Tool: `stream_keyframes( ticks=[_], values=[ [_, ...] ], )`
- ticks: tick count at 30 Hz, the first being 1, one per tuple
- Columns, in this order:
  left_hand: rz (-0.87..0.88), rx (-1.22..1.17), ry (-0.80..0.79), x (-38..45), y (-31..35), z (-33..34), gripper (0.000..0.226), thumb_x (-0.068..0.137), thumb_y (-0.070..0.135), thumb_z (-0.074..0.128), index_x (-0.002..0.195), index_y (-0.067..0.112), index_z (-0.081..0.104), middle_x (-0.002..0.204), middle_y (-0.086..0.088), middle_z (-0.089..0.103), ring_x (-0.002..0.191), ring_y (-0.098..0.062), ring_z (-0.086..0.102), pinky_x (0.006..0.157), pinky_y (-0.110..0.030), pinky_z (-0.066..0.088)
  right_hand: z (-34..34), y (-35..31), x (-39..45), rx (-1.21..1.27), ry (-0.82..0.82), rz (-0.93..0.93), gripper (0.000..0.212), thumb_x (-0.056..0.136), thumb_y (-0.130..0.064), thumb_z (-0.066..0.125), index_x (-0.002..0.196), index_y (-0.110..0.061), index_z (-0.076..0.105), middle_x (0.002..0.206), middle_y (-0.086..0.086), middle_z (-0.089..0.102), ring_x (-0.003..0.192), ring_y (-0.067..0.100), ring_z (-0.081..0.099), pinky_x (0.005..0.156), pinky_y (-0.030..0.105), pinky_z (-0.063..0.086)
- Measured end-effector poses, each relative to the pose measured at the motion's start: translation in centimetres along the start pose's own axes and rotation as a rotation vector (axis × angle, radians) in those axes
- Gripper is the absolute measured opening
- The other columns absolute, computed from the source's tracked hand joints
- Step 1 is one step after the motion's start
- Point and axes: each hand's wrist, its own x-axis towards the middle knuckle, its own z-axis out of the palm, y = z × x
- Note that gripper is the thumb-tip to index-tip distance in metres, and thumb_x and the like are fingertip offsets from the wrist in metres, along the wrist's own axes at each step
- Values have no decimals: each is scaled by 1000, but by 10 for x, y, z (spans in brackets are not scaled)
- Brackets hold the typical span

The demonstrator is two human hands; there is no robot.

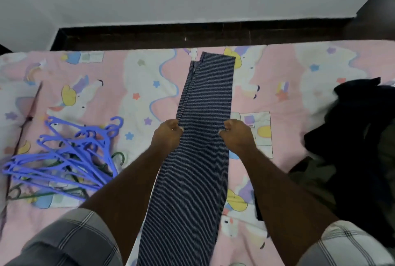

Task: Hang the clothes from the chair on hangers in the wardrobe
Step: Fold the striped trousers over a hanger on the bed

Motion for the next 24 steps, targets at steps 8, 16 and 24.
stream_keyframes(
  ticks=[8,16,24],
  values=[
    [230,236,-12,-38,-43,21,66,98,33,57,155,10,33,159,-8,35,148,-26,30,118,-41,29,68,4,-48,-297,-12,-199,75,93,-20,58,156,-6,21,163,14,20,152,31,12,123,45,19],
    [229,225,-32,-121,-117,28,68,97,28,57,156,10,29,161,-8,31,149,-23,28,120,-39,28,124,24,-148,-288,-44,-178,76,93,-23,58,157,-6,19,164,12,21,153,28,12,124,44,17],
    [93,119,-100,-256,-254,44,62,91,28,57,148,11,42,143,-13,54,131,-32,51,109,-42,42,211,80,-292,-124,-41,-4,50,85,-15,57,133,-4,50,132,14,55,125,33,51,101,39,45]
  ],
)
